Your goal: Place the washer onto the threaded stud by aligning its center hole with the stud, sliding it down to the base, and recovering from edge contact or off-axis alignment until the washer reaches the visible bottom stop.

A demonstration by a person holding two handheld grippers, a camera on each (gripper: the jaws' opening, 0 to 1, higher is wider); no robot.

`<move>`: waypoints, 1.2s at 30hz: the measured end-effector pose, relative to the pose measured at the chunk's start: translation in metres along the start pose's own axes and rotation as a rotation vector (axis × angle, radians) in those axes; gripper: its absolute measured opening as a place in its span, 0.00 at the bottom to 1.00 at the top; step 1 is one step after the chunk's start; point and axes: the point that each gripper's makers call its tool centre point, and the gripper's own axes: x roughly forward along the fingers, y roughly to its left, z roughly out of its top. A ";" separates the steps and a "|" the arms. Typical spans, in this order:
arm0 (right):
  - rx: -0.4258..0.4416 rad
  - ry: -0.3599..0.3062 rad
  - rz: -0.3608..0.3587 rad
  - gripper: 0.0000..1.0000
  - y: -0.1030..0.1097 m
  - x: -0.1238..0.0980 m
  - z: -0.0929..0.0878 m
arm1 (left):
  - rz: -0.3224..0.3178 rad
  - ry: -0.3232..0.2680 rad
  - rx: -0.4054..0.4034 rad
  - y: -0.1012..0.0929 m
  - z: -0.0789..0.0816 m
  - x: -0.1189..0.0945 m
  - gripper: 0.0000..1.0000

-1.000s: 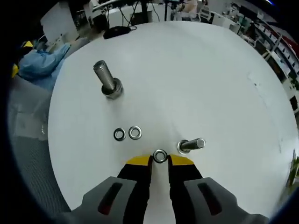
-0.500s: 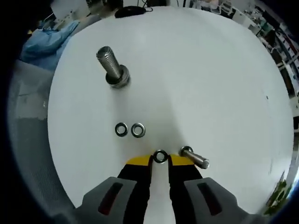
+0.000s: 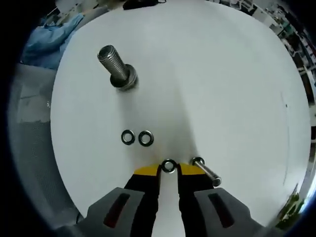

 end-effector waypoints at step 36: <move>0.196 -0.242 -0.023 0.13 0.003 -0.003 -0.013 | 0.007 -0.013 0.002 0.002 0.002 -0.002 0.27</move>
